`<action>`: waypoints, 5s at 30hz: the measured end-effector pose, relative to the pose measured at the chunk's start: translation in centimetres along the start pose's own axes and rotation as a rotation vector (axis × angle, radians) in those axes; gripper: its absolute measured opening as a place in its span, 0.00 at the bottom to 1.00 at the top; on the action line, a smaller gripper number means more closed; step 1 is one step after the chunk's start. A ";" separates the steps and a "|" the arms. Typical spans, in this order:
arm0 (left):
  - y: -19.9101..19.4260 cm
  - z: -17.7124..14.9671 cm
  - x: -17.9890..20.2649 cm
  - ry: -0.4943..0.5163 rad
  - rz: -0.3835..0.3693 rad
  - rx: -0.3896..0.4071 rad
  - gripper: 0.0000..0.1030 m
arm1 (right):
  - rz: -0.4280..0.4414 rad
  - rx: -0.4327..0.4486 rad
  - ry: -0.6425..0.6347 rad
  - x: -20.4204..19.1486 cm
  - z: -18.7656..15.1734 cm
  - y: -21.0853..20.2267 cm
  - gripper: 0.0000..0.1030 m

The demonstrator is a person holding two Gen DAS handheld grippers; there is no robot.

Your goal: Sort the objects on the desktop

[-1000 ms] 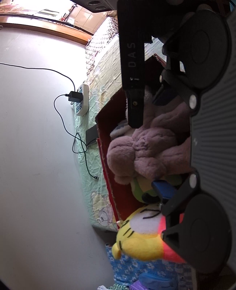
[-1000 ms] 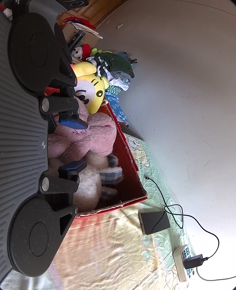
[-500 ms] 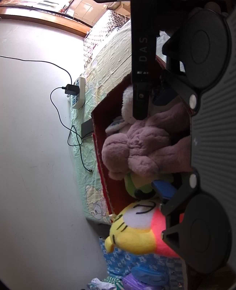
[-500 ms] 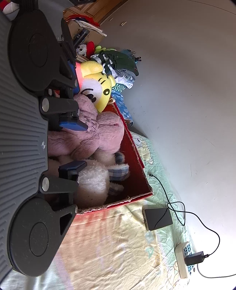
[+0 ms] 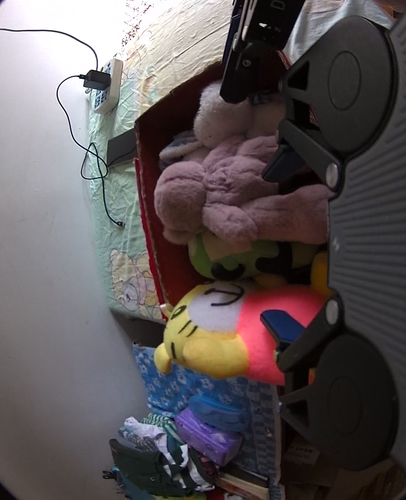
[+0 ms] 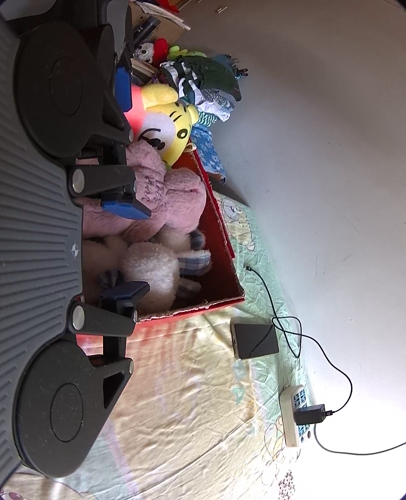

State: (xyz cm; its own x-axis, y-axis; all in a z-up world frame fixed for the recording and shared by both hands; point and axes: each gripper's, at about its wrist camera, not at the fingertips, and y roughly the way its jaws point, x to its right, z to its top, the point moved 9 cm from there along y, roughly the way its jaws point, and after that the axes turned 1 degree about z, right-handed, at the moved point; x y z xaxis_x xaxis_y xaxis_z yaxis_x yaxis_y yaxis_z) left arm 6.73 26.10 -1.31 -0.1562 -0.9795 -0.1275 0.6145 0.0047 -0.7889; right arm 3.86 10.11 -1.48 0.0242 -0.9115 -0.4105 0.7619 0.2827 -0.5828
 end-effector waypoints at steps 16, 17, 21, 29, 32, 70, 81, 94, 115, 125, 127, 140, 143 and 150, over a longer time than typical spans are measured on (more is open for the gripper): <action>-0.5 -1.6 0.3 0.003 0.051 -0.043 0.86 | -0.194 -0.007 -0.091 -0.8 -1.0 -0.4 0.63; -0.6 -1.6 0.4 0.003 0.049 -0.044 0.86 | -0.197 -0.008 -0.092 -0.8 -1.0 -0.4 0.63; -0.7 -1.9 0.3 0.000 0.040 -0.040 0.86 | -0.203 -0.023 -0.086 -0.9 -1.3 -0.3 0.64; -1.1 -2.0 0.1 -0.023 0.013 -0.002 0.95 | -0.196 -0.022 -0.045 -0.9 -1.6 -0.3 0.64; -1.5 -2.0 0.1 -0.027 0.019 0.017 0.97 | -0.157 -0.012 -0.026 -1.2 -1.5 -0.4 0.65; -2.5 -2.0 23.9 0.024 -0.066 -0.086 0.98 | -0.472 -0.142 0.093 23.1 -1.2 -9.3 0.80; -0.7 -6.1 26.2 -0.048 -0.011 -0.228 0.98 | -0.403 -0.269 0.048 25.6 -3.4 -8.6 0.80; 0.2 -8.2 23.9 -0.105 0.048 -0.298 0.98 | -0.342 -0.325 -0.021 23.5 -4.5 -6.9 0.80; -0.5 -11.2 9.6 -0.181 0.134 -0.315 0.98 | -0.265 -0.354 -0.139 9.7 -7.4 -2.7 0.80; -1.7 -11.0 3.2 -0.238 0.158 -0.277 0.98 | -0.197 -0.337 -0.167 3.3 -6.7 -1.8 0.80; -2.1 -10.5 2.2 -0.246 0.149 -0.263 0.98 | -0.184 -0.317 -0.177 2.1 -6.1 -2.0 0.80; -5.1 -2.9 -1.8 -0.190 0.136 -0.090 0.99 | -0.190 -0.134 -0.201 -2.4 0.8 -4.0 0.80; -5.2 -0.8 -3.1 -0.198 0.138 -0.076 0.99 | -0.198 -0.096 -0.191 -3.0 2.3 -3.8 0.81; -5.4 2.0 -5.2 -0.182 0.201 -0.054 0.99 | -0.194 -0.062 -0.145 -4.0 3.6 -2.7 0.82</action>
State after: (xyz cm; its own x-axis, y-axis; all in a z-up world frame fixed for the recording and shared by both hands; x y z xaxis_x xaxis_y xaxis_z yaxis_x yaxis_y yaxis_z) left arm 5.73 30.76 4.79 0.1089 -0.9778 -0.1788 0.5764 0.2087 -0.7901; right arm 4.04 11.94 4.26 -0.0221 -0.9826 -0.1845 0.7201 0.1123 -0.6847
